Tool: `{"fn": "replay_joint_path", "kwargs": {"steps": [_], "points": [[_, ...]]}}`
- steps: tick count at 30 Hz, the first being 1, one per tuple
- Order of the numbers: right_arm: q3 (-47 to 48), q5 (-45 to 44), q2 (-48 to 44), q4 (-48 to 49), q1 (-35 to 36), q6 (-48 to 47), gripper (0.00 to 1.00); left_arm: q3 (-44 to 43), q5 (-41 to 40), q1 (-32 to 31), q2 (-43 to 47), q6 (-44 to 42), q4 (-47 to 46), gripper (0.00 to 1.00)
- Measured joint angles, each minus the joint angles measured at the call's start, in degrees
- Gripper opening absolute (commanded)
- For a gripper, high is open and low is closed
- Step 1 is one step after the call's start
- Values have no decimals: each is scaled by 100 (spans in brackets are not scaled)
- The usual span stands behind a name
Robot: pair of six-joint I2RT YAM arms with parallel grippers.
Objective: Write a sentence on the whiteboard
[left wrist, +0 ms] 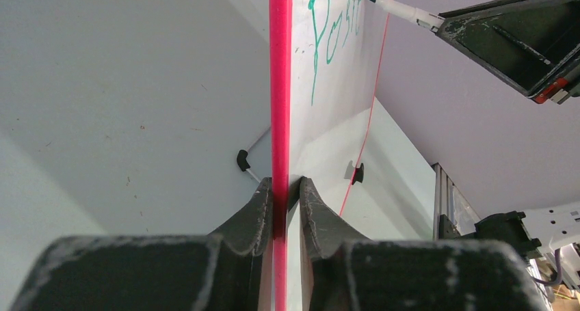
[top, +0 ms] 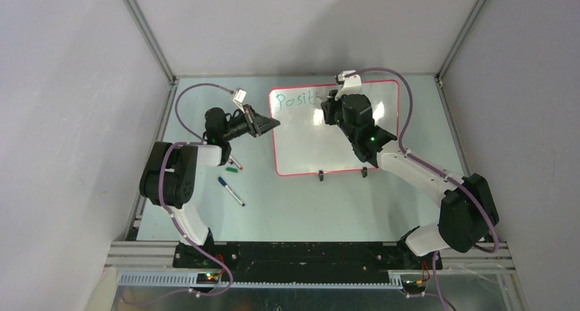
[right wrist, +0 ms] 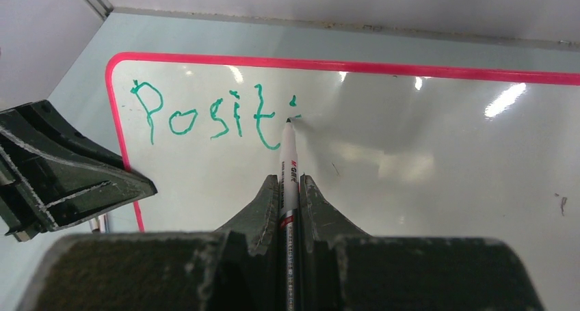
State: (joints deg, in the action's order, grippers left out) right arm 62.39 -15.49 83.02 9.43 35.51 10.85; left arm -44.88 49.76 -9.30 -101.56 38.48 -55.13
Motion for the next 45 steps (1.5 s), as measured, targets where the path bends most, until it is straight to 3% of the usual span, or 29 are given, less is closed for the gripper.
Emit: {"fn": "replay_joint_path", "kwargs": {"steps": [14, 27, 45], "points": [[-2, 409, -1145, -321, -68, 205, 0, 87, -7, 22, 96, -15, -9, 0], [-111, 1054, -852, -597, -114, 92, 0, 142, -79, 28, 245, -278, 249, 0], [70, 929, -640, -612, -107, -131, 0, 85, -111, 26, 522, -699, 898, 0]]}}
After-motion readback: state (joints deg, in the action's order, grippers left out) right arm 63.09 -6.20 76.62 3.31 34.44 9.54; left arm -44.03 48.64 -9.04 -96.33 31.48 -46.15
